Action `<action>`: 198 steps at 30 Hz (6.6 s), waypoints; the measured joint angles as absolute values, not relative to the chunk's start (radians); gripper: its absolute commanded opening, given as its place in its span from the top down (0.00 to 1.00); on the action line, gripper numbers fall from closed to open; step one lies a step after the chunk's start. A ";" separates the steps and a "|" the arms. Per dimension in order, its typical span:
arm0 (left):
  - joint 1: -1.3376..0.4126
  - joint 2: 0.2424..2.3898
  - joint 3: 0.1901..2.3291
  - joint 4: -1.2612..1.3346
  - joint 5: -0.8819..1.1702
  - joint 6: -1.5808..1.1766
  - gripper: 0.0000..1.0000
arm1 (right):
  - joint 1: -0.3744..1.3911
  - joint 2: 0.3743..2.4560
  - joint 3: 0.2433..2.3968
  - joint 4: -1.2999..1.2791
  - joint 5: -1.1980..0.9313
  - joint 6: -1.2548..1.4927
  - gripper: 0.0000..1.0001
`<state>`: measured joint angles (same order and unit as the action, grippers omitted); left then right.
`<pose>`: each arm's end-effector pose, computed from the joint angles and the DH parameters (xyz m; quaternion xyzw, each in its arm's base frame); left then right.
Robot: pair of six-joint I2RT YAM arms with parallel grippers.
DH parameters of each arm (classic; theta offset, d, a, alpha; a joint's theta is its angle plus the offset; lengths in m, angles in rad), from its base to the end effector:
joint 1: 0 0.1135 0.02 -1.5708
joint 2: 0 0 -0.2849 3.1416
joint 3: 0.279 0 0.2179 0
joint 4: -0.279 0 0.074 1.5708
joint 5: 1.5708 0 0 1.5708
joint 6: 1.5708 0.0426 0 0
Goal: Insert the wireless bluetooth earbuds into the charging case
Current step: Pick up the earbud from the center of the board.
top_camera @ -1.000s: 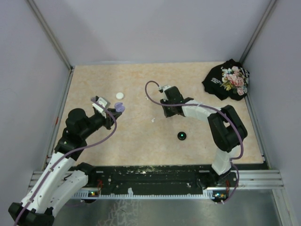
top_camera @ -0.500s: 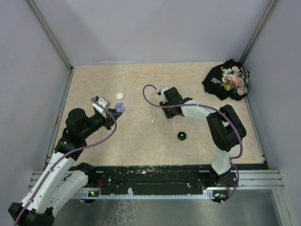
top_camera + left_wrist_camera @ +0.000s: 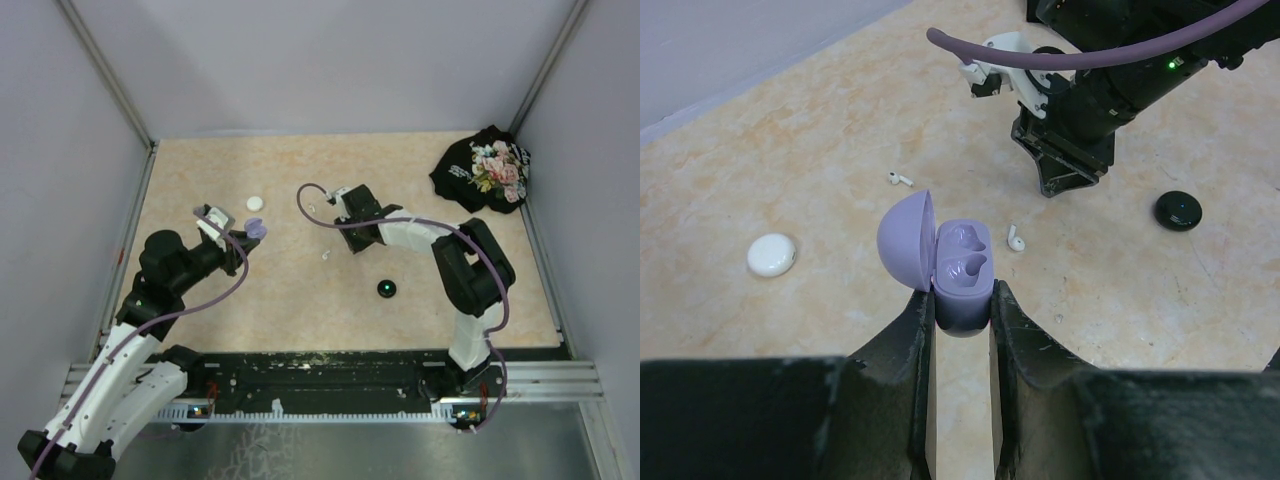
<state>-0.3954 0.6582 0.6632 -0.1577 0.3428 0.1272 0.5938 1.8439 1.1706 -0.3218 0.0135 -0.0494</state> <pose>0.1021 -0.0581 0.3315 0.3005 0.6938 -0.2141 0.6185 0.2999 0.2018 0.2063 -0.3012 0.9103 0.0701 0.2752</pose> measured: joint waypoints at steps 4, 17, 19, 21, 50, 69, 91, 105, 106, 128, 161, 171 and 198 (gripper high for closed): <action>-0.395 0.658 0.663 -0.158 0.343 0.127 0.99 | 0.599 1.858 1.200 -0.326 0.020 -0.041 0.88; -0.390 0.651 0.663 -0.158 0.343 0.126 0.99 | 0.602 1.942 1.304 -0.324 0.125 0.144 0.86; -0.390 0.651 0.663 -0.158 0.343 0.126 0.99 | 0.602 1.942 1.304 -0.321 0.125 0.151 0.81; -0.390 0.651 0.663 -0.158 0.343 0.125 0.99 | 0.602 1.942 1.303 -0.321 0.117 0.147 0.78; -0.390 0.641 0.663 -0.158 0.344 0.123 0.99 | 0.660 1.965 1.293 -0.254 0.199 -0.088 0.92; -0.385 0.632 0.663 -0.158 0.344 0.119 0.99 | 0.786 2.069 1.325 -0.368 0.802 -0.048 0.90; -0.384 0.613 0.663 -0.159 0.344 0.109 0.99 | 0.916 2.095 1.356 -0.463 0.858 0.025 0.87; -0.384 0.611 0.663 -0.158 0.343 0.109 0.99 | 0.930 2.028 1.283 -0.480 0.826 0.142 0.81; -0.384 0.611 0.663 -0.158 0.343 0.109 0.99 | 0.934 2.019 1.273 -0.482 0.818 0.150 0.78; -0.383 0.611 0.663 -0.159 0.344 0.108 0.99 | 0.901 1.839 1.210 -0.531 0.328 0.123 0.69; -0.379 0.611 0.663 -0.159 0.344 0.108 0.99 | 0.802 1.775 1.092 -0.446 0.125 0.174 0.78; -0.379 0.611 0.663 -0.159 0.344 0.108 0.99 | 0.802 1.784 1.087 -0.395 0.167 0.221 0.76; -0.379 0.611 0.620 -0.125 0.412 0.115 0.98 | 0.697 1.652 1.081 -0.398 -0.017 0.234 1.00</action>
<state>-0.3786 0.6113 0.6205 -0.1253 0.4118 0.1150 0.6971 1.6516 1.0809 -0.3977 -0.0174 0.2344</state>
